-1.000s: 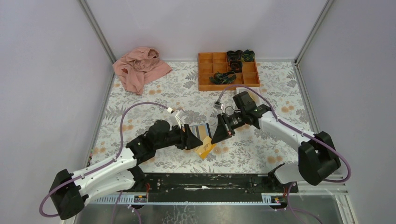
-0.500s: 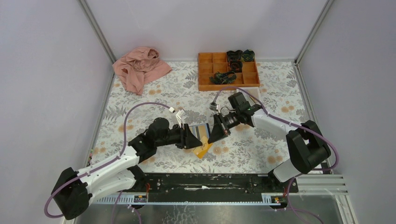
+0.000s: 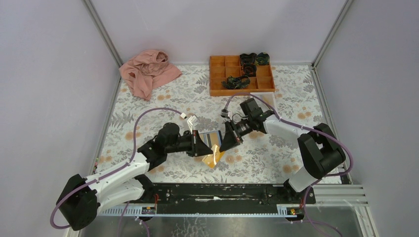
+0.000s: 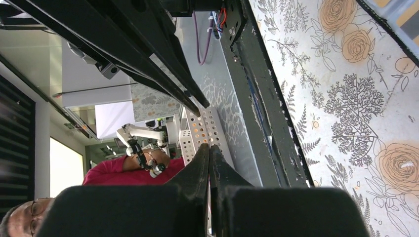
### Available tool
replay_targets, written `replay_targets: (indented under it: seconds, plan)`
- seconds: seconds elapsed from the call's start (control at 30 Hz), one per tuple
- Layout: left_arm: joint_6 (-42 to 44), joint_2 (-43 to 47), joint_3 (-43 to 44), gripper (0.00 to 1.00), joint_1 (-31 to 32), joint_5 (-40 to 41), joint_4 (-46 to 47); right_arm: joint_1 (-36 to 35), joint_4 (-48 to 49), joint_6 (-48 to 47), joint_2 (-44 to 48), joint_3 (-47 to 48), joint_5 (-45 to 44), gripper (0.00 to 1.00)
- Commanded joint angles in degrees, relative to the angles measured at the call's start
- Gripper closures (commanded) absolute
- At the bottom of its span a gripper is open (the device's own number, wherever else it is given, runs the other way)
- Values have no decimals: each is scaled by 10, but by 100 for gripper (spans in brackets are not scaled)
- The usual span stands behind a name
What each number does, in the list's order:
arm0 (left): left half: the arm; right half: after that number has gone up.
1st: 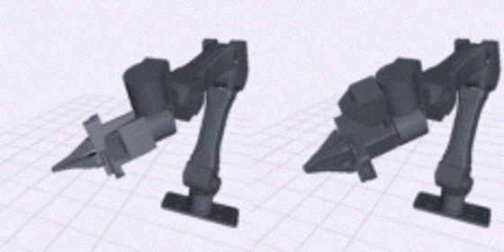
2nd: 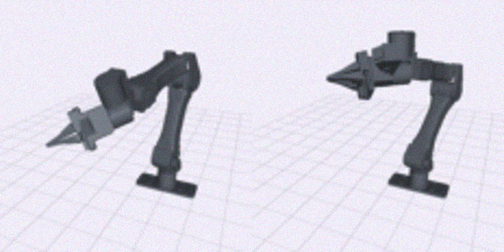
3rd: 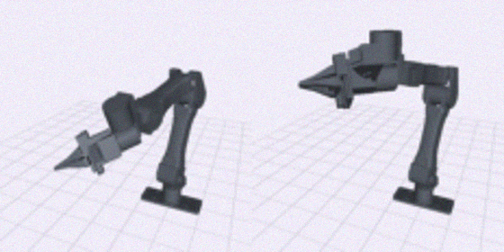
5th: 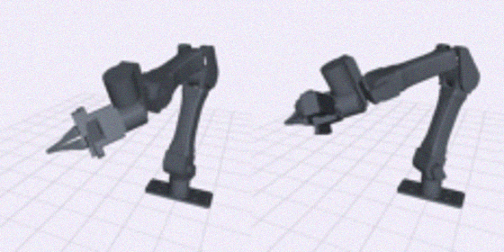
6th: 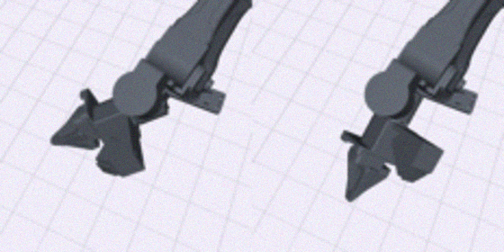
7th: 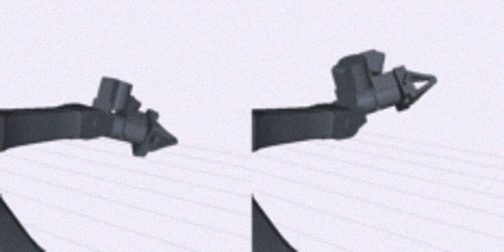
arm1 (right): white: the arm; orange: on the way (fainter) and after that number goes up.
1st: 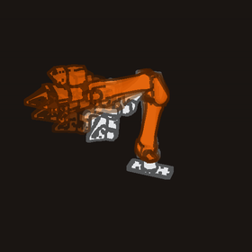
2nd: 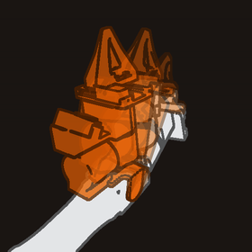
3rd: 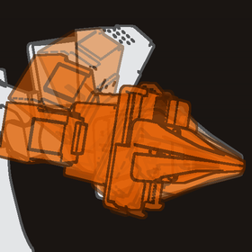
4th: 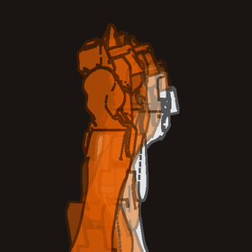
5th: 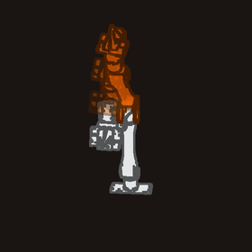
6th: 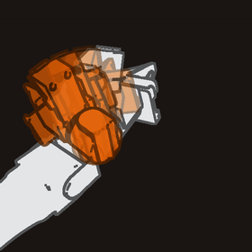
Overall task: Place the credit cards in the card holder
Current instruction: Pick up the credit card from the storage box.
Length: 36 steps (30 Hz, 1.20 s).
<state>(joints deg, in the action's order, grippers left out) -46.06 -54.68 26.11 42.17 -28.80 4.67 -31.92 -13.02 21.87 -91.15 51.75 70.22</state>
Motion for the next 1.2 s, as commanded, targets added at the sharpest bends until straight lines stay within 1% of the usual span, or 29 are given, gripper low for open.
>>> replay_targets:
  seconds: [0.0,0.03,0.07,0.1,0.23,0.3,0.47,0.57,0.7,0.8,0.97,1.07,1.17]
  plan:
    - [1,-5,-2,97,-5,-12,44,-6,14,3,-5,32,30,100]
    - [0,-7,-2,100,-6,-13,44,-6,14,2,-7,34,31,100]
    - [-1,-8,-2,100,-7,-13,44,-6,15,2,-9,36,31,99]
    - [-2,-7,-3,100,-8,-14,44,-6,15,1,-11,38,32,96]
    - [-5,-4,-4,100,-15,-13,45,-2,16,-2,-11,46,23,69]
    - [-8,-1,-5,100,-21,-11,43,7,17,-4,-8,49,13,64]
    - [-19,9,0,100,-29,27,37,29,-33,-37,-9,78,-57,61]
    - [-33,9,7,100,-29,66,36,31,-15,-17,-3,78,-92,60]
    - [-67,9,17,100,-29,151,27,31,20,10,7,63,-127,59]
    - [-100,19,16,100,-29,216,25,31,62,40,20,40,-153,59]
    - [-163,46,-1,100,-29,306,33,32,171,119,40,-18,-178,58]
    - [-197,56,-15,100,-29,331,51,31,242,170,44,-51,-185,58]
    - [-221,50,-26,100,-29,331,74,30,330,230,45,-83,-180,58]
